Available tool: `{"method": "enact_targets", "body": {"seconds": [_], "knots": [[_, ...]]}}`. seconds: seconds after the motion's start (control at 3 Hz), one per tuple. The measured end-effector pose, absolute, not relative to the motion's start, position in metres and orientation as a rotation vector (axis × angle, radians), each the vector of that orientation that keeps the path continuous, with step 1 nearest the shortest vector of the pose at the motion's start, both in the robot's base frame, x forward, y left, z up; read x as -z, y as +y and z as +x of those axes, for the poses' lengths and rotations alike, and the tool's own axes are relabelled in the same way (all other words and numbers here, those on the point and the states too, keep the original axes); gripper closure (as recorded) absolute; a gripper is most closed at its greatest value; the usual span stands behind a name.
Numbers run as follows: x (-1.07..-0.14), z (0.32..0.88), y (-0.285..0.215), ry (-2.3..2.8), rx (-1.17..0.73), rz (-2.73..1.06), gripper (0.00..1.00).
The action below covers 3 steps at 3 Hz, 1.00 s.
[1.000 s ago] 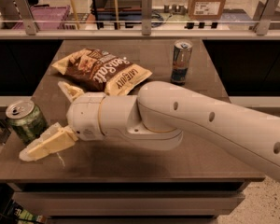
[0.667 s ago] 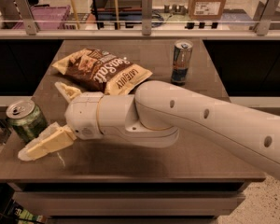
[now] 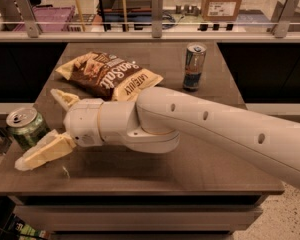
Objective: Pick green can
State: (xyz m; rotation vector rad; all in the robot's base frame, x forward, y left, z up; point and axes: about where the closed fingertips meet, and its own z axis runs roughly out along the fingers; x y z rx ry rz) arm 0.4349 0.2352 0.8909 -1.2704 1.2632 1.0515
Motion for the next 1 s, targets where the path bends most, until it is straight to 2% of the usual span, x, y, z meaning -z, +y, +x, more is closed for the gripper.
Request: {"method": "enact_targets", "body": {"seconds": [0.33, 0.67, 1.0], "knots": [[-0.8867, 0.4364, 0.2439, 1.24, -1.081, -1.268, 0.0], [-0.8848, 0.435, 0.249, 1.225, -1.089, -1.271, 0.16], [-0.8858, 0.4336, 0.2503, 1.223, -1.089, -1.274, 0.38]]}}
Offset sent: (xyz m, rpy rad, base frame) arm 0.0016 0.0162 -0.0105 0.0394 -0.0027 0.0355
